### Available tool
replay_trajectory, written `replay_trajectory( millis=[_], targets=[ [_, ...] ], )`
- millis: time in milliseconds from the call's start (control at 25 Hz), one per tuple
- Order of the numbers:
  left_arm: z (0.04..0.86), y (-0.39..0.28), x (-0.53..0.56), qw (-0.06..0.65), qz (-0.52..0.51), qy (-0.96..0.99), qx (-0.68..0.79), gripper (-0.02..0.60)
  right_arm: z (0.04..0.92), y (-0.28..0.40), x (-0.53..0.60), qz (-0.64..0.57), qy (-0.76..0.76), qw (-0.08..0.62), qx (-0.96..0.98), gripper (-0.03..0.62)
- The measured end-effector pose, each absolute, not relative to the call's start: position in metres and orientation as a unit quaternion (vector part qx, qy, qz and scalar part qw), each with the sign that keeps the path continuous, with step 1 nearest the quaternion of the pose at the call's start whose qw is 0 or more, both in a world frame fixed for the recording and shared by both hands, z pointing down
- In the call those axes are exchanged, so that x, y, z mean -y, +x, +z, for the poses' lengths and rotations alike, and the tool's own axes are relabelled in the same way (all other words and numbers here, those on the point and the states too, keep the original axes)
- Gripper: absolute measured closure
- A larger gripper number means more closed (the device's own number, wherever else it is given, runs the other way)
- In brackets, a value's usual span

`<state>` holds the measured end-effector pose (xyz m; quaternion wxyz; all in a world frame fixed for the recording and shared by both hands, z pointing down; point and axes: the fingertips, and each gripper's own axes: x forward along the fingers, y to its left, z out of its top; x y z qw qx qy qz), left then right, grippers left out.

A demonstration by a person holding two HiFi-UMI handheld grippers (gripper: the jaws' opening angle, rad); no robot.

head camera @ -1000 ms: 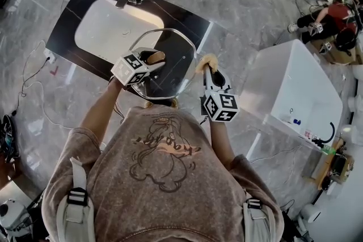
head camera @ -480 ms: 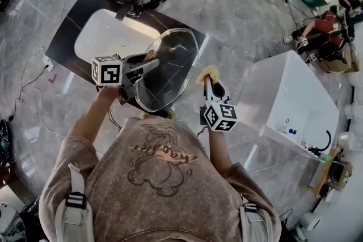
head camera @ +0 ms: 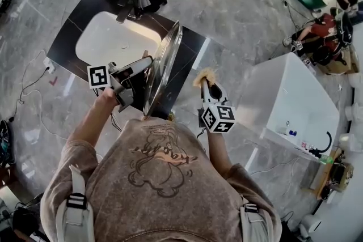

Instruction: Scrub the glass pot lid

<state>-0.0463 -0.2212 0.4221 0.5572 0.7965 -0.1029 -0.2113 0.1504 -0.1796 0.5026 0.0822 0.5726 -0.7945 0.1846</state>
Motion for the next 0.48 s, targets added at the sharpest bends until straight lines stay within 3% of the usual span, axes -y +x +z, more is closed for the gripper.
replay_trajectory(
  millis=[480],
  targets=[
    [0.434,-0.035,0.2,0.576,-0.227,0.781,0.088,0.398,0.427,0.082,0.201,0.119,0.485,0.038,0.866,0.548]
  ],
)
